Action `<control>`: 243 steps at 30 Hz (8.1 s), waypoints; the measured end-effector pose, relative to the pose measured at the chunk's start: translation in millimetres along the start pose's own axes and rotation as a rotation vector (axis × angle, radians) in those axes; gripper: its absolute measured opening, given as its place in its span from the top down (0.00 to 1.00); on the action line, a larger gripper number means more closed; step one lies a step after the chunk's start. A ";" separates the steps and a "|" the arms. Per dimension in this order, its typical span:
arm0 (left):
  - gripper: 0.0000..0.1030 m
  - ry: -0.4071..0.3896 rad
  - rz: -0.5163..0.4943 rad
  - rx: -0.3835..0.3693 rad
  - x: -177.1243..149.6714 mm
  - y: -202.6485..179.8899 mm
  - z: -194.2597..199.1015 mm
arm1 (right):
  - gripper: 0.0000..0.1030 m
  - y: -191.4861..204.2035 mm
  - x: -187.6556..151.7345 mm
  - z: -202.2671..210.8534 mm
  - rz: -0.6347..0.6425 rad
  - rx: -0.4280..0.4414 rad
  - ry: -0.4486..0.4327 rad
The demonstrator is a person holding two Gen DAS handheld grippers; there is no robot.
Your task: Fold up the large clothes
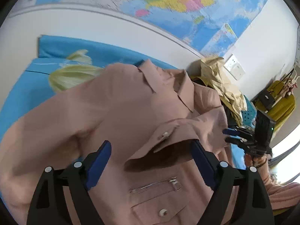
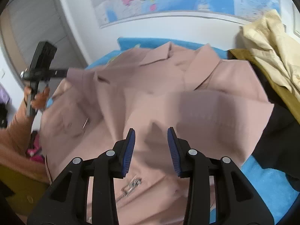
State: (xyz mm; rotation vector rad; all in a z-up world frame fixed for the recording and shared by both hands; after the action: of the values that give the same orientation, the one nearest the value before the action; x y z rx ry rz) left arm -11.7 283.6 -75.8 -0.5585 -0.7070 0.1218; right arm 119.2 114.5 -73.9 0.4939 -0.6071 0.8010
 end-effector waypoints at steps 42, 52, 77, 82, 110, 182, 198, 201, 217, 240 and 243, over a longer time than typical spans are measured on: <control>0.84 0.026 -0.221 0.340 10.8 -15.7 -30.0 | 0.26 -120.5 -33.0 -1.9 -0.462 -0.006 -0.024; 0.84 -0.001 -0.239 0.354 60.2 -9.5 -65.9 | 0.98 -132.6 -12.4 46.3 -0.481 -0.043 -0.131; 0.83 0.050 -0.046 0.330 50.3 42.6 -84.2 | 0.72 -66.2 16.9 26.8 -0.114 -0.286 -0.084; 0.65 0.069 -0.046 0.384 44.7 50.1 -85.4 | 0.74 -58.2 29.1 -31.1 -0.061 -0.271 0.005; 0.10 0.000 -0.001 0.583 -68.1 136.2 98.4 | 0.31 39.4 60.0 -40.9 0.022 -0.117 0.053; 0.07 -0.149 -0.166 0.130 2.8 -11.7 15.4 | 0.84 30.7 60.7 -9.0 -0.128 0.183 -0.101; 0.36 0.101 -0.397 0.046 -18.9 -74.5 -79.3 | 0.28 76.1 26.2 -13.7 0.043 -0.029 -0.060; 0.40 0.103 -0.381 0.028 -20.1 -76.7 -78.3 | 0.29 101.7 26.4 -49.3 0.171 -0.092 -0.014; 0.27 0.037 -0.301 0.219 -11.5 -14.5 -45.9 | 0.94 -20.8 -33.4 65.8 -0.320 -0.010 -0.189; 0.75 0.015 -0.064 0.409 -9.6 53.0 -49.1 | 0.82 -62.2 -9.1 68.1 -0.176 -0.394 -0.132; 0.61 -0.004 -0.059 0.413 -12.4 51.8 -46.2 | 0.82 -71.4 14.5 88.4 -0.193 -0.436 -0.249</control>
State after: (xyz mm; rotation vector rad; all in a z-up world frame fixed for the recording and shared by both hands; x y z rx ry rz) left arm 12.8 303.3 -138.9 -0.1419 -0.6777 0.2082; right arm 155.2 24.5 -12.9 0.2464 -0.9238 0.4070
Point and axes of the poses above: each gripper's, at about its wrist camera, not at the fingertips, and z roughly against the way its jaws point, y to its left, x to its top, the point moved 7 cm from there along -z, roughly the way its jaws point, and after that the axes turned 4 degrees about -x, right-handed, at the moved point
